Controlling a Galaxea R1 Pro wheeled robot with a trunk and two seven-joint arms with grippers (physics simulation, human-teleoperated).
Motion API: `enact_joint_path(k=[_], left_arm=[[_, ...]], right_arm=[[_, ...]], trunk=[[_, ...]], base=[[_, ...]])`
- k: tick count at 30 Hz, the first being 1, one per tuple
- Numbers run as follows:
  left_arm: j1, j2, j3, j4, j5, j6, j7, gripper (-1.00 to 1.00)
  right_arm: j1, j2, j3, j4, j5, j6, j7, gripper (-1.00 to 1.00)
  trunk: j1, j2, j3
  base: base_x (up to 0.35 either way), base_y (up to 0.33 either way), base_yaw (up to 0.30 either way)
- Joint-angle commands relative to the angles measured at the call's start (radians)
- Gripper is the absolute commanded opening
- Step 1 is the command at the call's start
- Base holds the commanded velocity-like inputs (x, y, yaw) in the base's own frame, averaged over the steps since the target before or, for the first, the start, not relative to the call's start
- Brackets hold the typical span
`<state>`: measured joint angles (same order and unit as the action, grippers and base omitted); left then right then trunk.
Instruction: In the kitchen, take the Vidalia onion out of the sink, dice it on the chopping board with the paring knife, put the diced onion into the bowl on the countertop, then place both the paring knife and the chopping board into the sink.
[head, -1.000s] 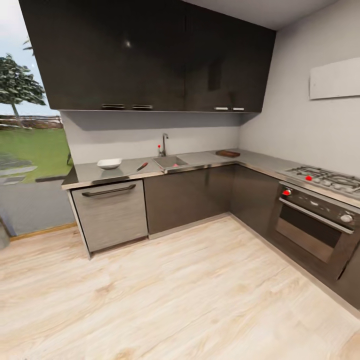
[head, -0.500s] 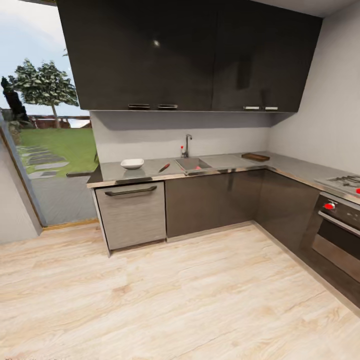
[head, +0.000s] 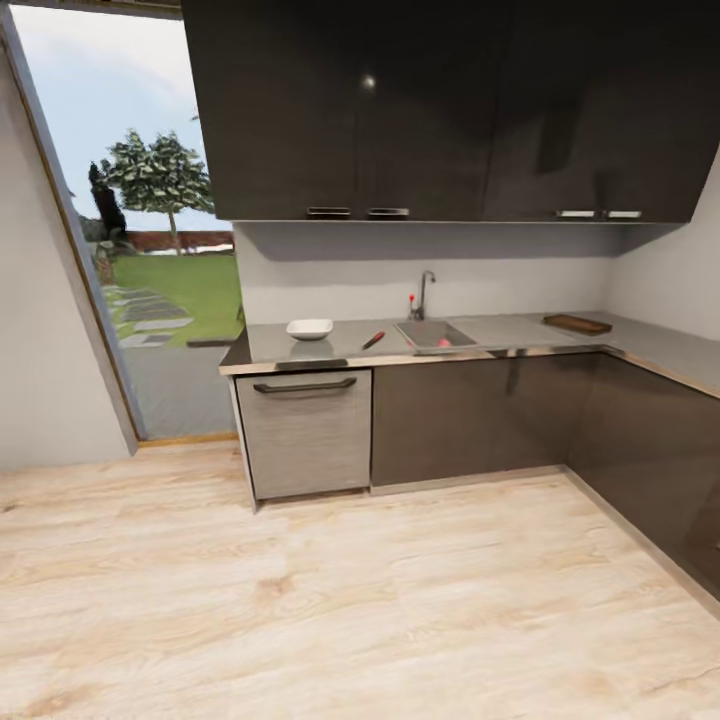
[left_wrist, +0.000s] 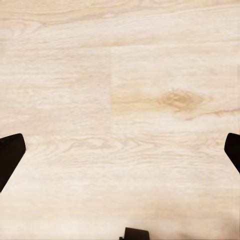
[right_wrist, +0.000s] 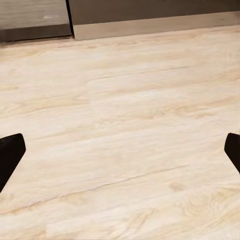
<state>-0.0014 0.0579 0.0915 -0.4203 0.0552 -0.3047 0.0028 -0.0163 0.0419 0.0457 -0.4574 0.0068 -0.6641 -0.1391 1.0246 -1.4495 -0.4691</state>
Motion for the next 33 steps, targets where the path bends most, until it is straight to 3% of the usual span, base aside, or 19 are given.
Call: enact_joint_path(k=[1,14,33], left_arm=[[0.000,0.000,-0.001,0.000,0.006,-0.002,0.000,1.00],[0.000,-0.001,-0.001,0.000,0.006,-0.002,0.000,1.00],[0.000,-0.004,-0.002,-0.001,0.006,-0.002,0.001,1.00]], right_arm=[[-0.001,0.000,0.005,0.003,0.001,-0.002,-0.008,1.00],[-0.001,-0.002,0.005,0.008,0.001,-0.006,-0.007,1.00],[-0.001,-0.005,0.003,0.008,0.002,-0.008,-0.005,1.00]], trunk=[[0.000,0.000,-0.001],[0.000,0.000,-0.001],[0.000,0.000,-0.001]], base=[[0.216,0.000,0.278],[0.197,-0.091,0.269],[0.108,-0.107,0.018]])
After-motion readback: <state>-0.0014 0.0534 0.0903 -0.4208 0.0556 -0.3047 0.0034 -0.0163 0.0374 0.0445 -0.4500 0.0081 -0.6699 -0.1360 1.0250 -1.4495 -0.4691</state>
